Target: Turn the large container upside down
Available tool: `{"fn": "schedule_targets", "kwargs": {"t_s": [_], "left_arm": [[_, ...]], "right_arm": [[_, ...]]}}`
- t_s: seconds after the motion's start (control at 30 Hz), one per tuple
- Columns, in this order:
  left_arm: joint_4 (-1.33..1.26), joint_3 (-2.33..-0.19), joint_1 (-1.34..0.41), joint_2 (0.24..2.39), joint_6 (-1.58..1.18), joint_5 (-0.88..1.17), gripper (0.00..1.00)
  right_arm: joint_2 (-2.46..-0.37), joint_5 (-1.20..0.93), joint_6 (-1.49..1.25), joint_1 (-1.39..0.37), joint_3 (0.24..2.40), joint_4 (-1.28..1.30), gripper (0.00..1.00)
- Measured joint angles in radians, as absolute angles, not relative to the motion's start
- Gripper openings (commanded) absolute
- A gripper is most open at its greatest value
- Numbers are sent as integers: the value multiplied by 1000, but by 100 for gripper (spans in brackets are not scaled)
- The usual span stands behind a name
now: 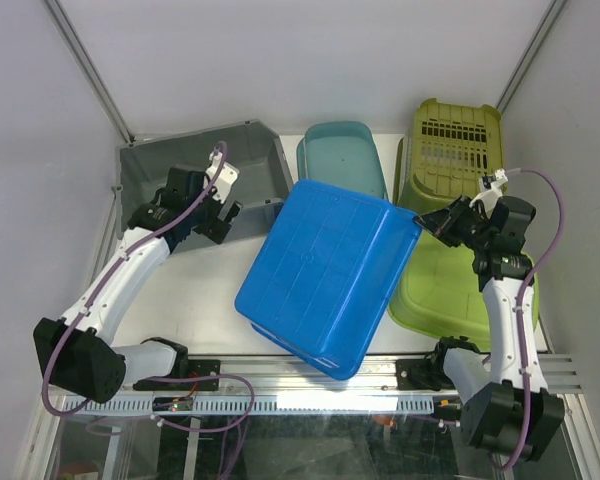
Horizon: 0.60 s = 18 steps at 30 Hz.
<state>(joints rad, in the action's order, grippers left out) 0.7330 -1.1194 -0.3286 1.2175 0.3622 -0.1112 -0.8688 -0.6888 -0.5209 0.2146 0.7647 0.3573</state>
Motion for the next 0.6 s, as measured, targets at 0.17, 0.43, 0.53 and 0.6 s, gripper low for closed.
{"fn": "schedule_targets", "kwargs": {"t_s": [0.17,0.43,0.53,0.6], "left_arm": [[714,-1111,-329,1278,379,-152,81],[648,-1101,-328,1334,406,-224,33],[631,-1101,-335,1343,438,-234,50],[611,-1104,-340,1357,434,-238,69]], "right_arm": [[-976,-677,-524,215,765,341,0],[-996,-678,-538,216,764,314,0],[-996,-682,-550,216,756,292,0],[-999,-688,-556,216,751,280,0]]}}
